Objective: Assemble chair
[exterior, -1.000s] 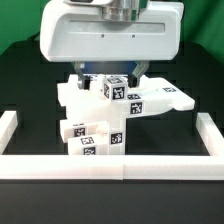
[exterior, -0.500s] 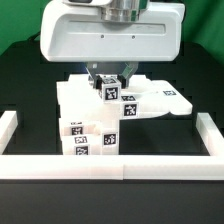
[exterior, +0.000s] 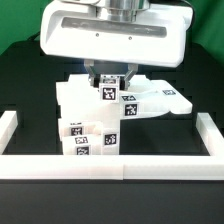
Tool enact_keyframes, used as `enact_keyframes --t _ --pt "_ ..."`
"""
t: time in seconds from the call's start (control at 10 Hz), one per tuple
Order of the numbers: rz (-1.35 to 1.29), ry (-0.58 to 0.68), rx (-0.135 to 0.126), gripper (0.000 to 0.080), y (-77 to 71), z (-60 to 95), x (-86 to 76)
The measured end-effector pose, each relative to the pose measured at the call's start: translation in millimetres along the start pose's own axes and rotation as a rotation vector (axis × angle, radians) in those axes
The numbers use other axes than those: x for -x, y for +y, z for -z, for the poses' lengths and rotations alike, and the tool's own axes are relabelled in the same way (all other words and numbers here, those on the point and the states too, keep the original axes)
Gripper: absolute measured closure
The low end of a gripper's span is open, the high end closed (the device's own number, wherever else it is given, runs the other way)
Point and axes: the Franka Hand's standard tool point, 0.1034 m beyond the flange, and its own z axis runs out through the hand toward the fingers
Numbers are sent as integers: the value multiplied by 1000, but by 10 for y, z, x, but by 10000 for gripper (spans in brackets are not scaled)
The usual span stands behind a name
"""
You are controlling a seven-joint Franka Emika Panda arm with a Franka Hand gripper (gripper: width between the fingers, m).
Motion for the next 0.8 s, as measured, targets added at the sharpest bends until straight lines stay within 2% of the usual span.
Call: enact_keyframes --t 0.5,0.8 --pt "-466 -5 -35 517 -1 1 -9" --pt "-652 -5 -37 515 -14 3 -13"
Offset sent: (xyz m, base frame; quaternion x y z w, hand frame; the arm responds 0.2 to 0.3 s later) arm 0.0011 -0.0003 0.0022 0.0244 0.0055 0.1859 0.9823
